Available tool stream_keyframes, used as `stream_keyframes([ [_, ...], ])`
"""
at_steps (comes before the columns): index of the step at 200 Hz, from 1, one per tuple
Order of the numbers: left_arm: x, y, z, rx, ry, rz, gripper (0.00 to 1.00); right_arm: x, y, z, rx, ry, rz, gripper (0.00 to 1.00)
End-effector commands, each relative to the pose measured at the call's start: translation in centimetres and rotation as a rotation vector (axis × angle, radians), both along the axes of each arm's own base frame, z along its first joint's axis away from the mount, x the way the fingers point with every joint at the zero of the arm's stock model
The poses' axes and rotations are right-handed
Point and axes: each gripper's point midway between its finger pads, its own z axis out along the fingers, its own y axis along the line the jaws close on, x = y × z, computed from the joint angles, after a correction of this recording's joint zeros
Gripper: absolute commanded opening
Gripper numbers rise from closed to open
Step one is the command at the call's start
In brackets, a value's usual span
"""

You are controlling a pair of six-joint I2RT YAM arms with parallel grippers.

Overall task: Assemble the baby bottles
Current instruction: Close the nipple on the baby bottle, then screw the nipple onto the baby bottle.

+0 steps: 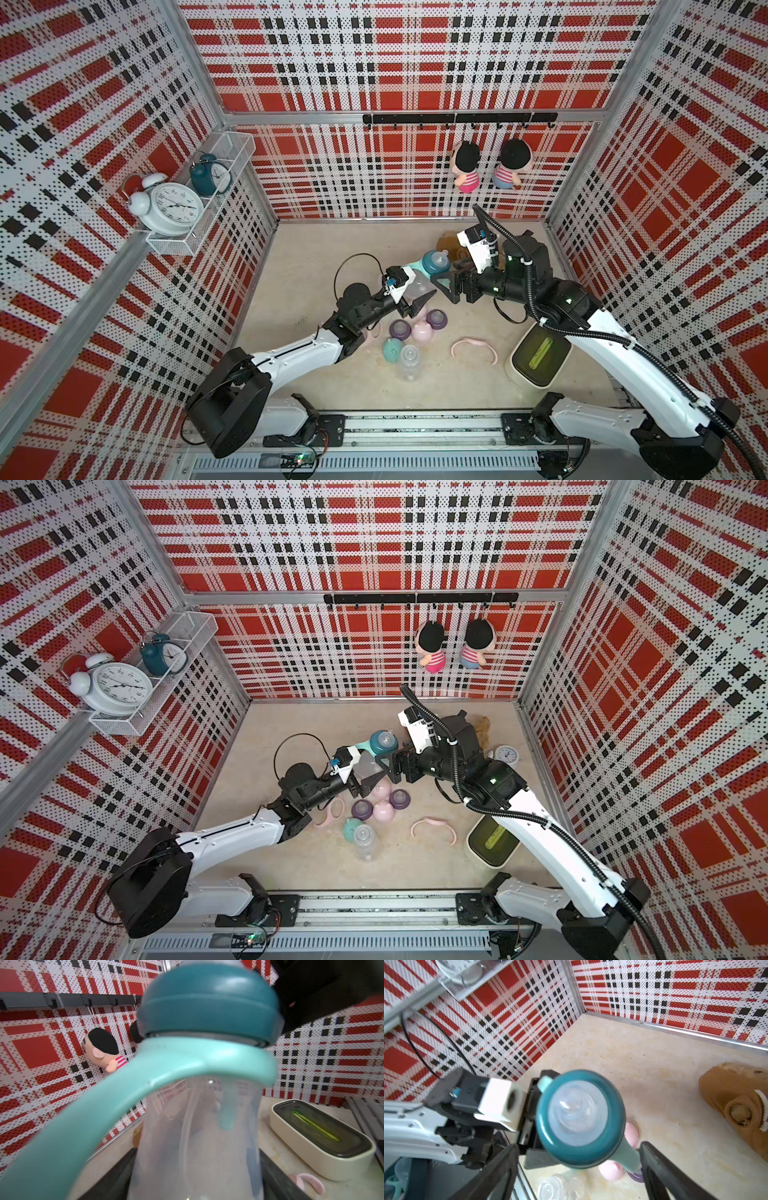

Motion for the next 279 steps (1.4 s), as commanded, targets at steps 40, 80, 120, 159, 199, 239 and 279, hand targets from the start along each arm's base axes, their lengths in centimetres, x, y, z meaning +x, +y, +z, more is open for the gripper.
stream_keyframes([
  [40,-2.6,-0.2,0.9,-0.053,0.049,-0.191,0.0,-3.1,0.7,3.7,0.111,-0.28,0.183,0.9],
  [80,-3.4,-0.3,1.2,-0.069,0.068,-0.232,0.0,-2.7,0.5,3.9,0.096,-0.338,0.169,0.9],
  [120,-4.2,-0.4,1.4,-0.078,0.086,-0.272,0.0,-2.9,1.4,4.0,0.153,-0.359,0.212,0.88],
  [159,-4.4,-0.4,1.4,-0.08,0.092,-0.281,0.0,-2.5,2.1,3.4,0.161,-0.344,0.221,0.86],
  [199,-4.4,-0.5,1.3,-0.079,0.093,-0.281,0.0,-1.8,2.2,3.1,0.152,-0.336,0.201,0.87],
  [239,-4.6,-0.5,1.6,-0.082,0.087,-0.282,0.0,-1.3,2.5,2.9,0.146,-0.327,0.195,0.87],
  [279,-4.6,-0.4,1.3,-0.08,0.09,-0.277,0.0,-0.9,2.8,2.6,0.143,-0.316,0.195,0.83],
])
